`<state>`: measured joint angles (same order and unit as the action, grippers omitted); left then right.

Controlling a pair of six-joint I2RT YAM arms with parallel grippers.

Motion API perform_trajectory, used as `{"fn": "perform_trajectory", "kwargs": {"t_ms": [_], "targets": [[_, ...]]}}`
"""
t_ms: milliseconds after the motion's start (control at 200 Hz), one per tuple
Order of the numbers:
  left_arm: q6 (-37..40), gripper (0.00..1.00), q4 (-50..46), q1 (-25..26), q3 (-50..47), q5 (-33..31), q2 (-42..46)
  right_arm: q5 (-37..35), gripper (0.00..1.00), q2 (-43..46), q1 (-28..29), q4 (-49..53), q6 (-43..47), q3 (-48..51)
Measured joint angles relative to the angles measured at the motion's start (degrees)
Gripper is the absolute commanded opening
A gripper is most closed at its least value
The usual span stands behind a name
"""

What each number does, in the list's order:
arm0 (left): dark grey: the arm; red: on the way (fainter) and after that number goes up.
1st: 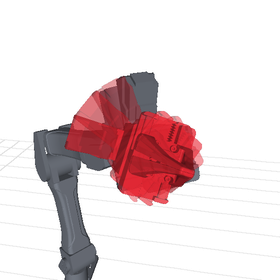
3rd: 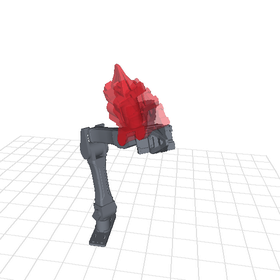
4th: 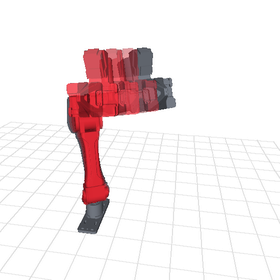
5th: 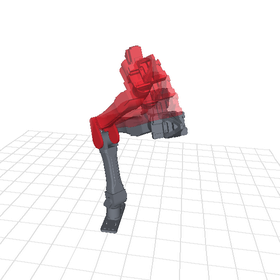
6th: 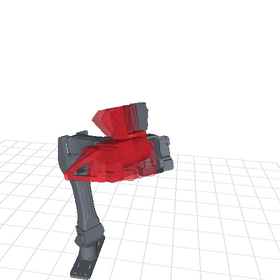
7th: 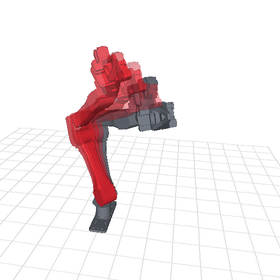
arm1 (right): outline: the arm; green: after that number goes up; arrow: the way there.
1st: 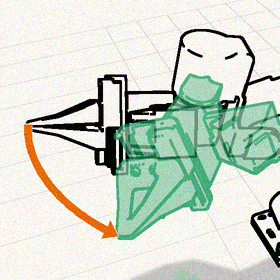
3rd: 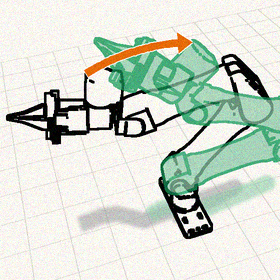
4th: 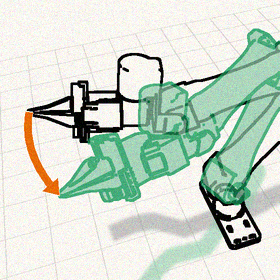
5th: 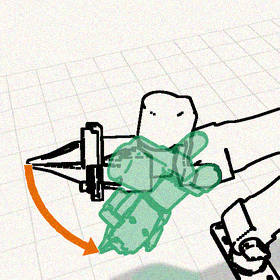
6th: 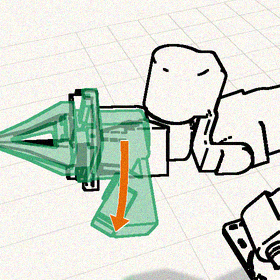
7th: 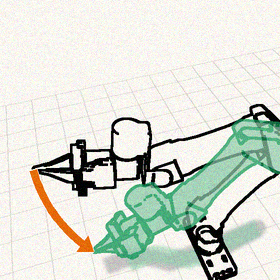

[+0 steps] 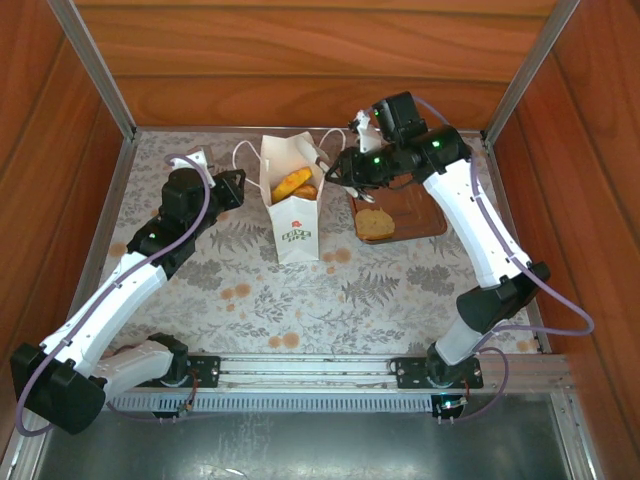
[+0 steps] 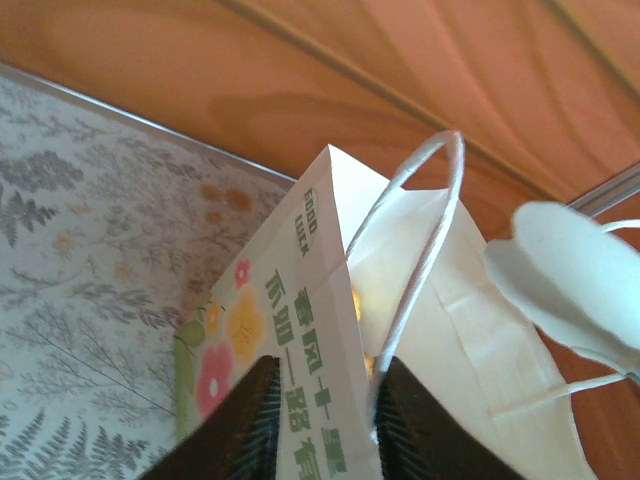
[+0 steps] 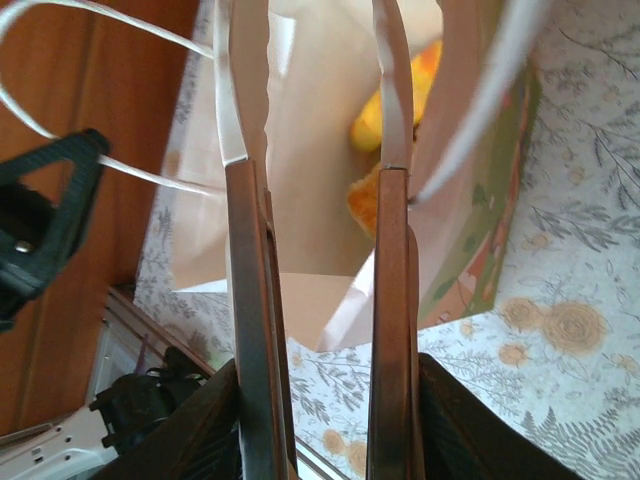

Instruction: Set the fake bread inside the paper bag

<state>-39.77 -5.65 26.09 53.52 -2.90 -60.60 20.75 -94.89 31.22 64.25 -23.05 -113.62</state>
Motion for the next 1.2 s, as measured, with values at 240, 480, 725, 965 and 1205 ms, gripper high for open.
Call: {"fn": "perform_trajectory", "kwargs": {"t_ms": [240,480,725,965,1205], "targets": [[-0.3,0.54,-0.7,-0.3,-0.1,0.2,2.1,0.3,0.41,7.8,-0.1,-0.3,0.0,-1.8],[-2.0,0.68,-1.9,-0.3,-2.4,0.1,6.0,-0.7,0.4,22.2,-5.0,-0.4,-0.7,4.2],[-4.8,0.77,-3.4,-0.3,-7.4,-0.3,11.3,-2.9,0.4,31.8,-15.8,1.3,-0.9,19.7],[-6.7,0.79,-4.6,-0.3,-11.7,-0.3,15.0,-8.8,0.4,33.8,-20.2,3.1,1.5,35.8],[-7.5,0.88,-5.8,-0.3,-14.1,-0.2,16.8,-10.1,0.4,28.1,-24.2,-1.0,4.9,48.3]]}}
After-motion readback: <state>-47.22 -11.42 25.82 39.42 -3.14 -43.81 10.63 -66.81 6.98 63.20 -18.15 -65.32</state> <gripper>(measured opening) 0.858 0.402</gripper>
